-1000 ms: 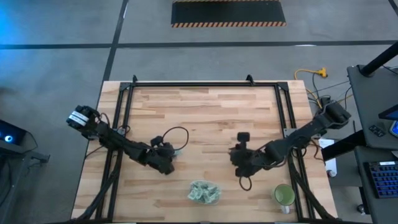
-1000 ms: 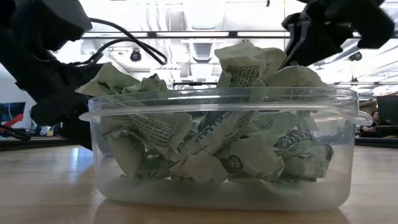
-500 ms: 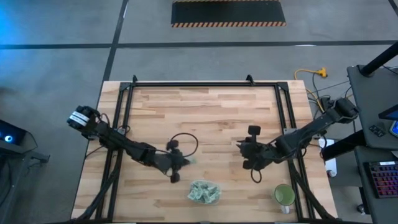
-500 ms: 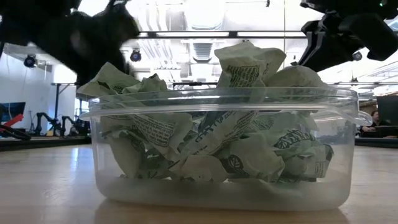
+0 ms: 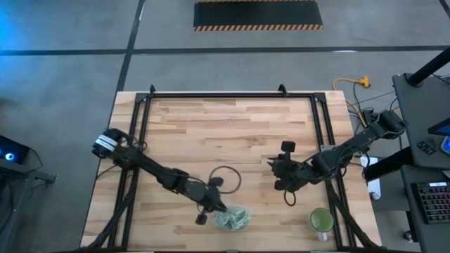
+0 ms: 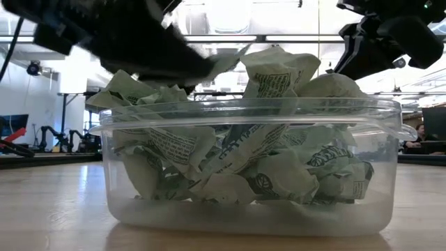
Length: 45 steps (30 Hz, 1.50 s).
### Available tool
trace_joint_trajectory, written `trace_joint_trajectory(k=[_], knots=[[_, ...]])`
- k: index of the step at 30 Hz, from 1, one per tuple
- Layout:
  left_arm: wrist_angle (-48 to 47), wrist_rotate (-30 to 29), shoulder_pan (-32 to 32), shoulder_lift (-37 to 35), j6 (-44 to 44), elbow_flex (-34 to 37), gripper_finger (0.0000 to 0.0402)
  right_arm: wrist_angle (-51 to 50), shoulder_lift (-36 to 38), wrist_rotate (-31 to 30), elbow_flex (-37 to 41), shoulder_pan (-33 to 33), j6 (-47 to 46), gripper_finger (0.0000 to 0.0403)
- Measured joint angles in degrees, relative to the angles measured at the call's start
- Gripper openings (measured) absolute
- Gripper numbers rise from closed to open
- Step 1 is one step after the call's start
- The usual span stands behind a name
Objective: Pick and place Stevia / Truvia into bins
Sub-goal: Put the stevia packet into the transparent container
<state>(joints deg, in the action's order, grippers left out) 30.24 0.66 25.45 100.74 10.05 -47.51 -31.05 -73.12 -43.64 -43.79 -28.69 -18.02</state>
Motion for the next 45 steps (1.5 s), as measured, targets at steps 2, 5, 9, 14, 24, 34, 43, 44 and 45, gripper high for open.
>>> trace_joint_trajectory(k=[2,5,9,14,24,34,43,44,45], knots=[[-1.3,2.7,0.0,1.9,-1.5,-3.3,0.0004,0.0,0.0,0.0,0.0,0.0,0.0,0.0058],[-6.7,4.6,0.0,4.0,-2.3,-8.0,0.0004,0.0,0.0,0.0,0.0,0.0,0.0,0.0059],[-14.6,5.5,0.0,6.0,-2.4,-13.2,0.0004,0.0,0.0,0.0,0.0,0.0,0.0,0.0058],[-19.9,5.7,0.0,8.3,-1.4,-16.7,0.0004,0.0,0.0,0.1,0.0,0.0,0.0,0.0058],[-24.4,5.7,-0.8,9.4,1.6,-18.0,0.0004,0.1,-0.1,0.1,0.0,0.0,0.0,0.0059],[-24.6,4.9,-1.0,9.1,0.0,-18.3,0.0006,0.1,-0.1,0.1,0.0,0.0,-1.2,0.0059],[-24.8,4.7,-1.0,8.8,-1.4,-19.2,0.0097,0.1,-0.1,0.2,0.0,0.0,-1.5,0.0056],[-24.8,4.7,-1.0,8.7,-1.4,-19.2,0.0109,0.1,-0.1,0.2,0.0,0.0,-1.5,0.0056],[-24.8,4.7,-1.0,8.6,-1.4,-19.2,0.0122,0.1,-0.1,0.2,0.0,0.0,-1.5,0.0057]])
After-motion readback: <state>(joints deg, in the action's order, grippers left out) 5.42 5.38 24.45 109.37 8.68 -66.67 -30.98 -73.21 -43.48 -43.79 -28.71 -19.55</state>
